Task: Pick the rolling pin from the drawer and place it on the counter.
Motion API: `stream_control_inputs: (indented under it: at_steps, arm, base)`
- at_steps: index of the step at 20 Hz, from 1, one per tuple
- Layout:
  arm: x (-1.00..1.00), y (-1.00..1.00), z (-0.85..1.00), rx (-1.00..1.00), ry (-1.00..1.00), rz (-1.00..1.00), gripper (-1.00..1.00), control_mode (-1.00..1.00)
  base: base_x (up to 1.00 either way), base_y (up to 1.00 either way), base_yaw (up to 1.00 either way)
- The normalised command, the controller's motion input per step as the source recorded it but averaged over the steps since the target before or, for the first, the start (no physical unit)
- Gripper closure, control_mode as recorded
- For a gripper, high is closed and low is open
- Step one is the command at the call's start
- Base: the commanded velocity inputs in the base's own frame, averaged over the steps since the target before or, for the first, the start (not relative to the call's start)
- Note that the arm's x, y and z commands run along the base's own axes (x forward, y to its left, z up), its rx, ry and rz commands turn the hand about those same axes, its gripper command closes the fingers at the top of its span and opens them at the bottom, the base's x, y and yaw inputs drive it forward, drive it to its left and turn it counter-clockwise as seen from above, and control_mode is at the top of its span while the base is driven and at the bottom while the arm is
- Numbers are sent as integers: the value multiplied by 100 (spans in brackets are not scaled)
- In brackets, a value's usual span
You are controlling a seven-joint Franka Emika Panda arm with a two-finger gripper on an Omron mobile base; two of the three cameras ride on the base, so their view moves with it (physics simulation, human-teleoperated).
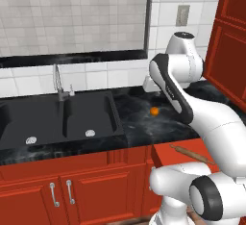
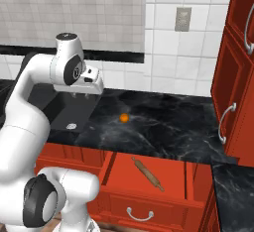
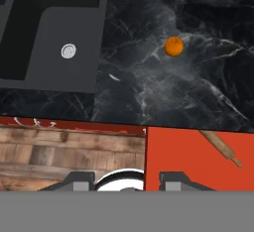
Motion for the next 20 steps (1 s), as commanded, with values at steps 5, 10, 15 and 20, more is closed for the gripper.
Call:
stream_control_inputs:
  at_steps: [5,10,15,20]
  arm:
    - [0,0,0,0,0,0,-100,100]
    - [0,0,0,0,0,0,-100,100]
    - [0,0,0,0,0,0,-100,100]
    - [0,0,0,0,0,0,-100,100]
  base:
    - [0,0,0]
    - [0,7,-9]
    - [-11,30,-29]
    - [-10,44,-40]
